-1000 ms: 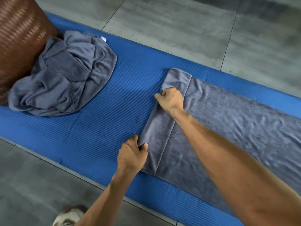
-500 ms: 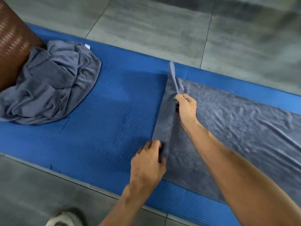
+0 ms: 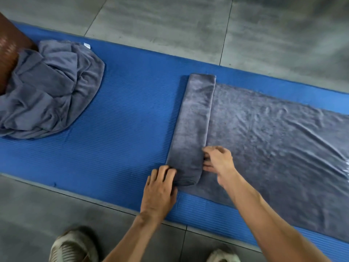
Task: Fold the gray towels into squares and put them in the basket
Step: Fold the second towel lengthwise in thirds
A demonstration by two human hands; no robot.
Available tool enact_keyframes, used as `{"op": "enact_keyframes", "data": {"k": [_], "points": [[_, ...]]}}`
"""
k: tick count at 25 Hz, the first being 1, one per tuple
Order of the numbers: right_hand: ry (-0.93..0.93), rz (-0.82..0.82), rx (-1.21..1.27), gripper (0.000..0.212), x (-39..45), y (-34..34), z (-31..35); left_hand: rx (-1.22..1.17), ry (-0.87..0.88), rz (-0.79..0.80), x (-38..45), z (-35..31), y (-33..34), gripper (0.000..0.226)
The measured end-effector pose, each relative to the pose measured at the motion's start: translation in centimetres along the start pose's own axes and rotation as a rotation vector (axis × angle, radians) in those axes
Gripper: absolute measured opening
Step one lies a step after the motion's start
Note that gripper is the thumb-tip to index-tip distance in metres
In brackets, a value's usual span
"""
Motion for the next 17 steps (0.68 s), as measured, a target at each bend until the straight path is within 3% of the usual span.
{"op": "enact_keyframes", "data": {"k": [4,9,13,17], "points": [[0.048,0.099,-0.161,0.013,-3.6,0.5,-4.3,-0.077,0.017,0.005,-0.3,1.0,0.0,0.044],[-0.025,0.208,-0.473,0.022,-4.8,0.6,-5.9,-0.104,0.103,0.031,-0.4,1.6,-0.2,0.033],[-0.266,0.144,-0.902,0.04,-4.1,-0.1,-4.5,-0.11,0.089,0.024,-0.5,1.7,-0.3,0.027],[-0.256,0.277,-0.927,0.03,-4.5,0.6,-5.2,-0.104,0.073,0.021,-0.9,2.2,-0.1,0.025]]}}
Point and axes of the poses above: each hand's wrist, its own x-axis towards the middle knuckle, its own y-axis out of the palm, z = x × y, the point moved 9 cm from there along x, towards the middle knuckle, and after that the axes turned 9 degrees about -z, right-handed, at the moved point
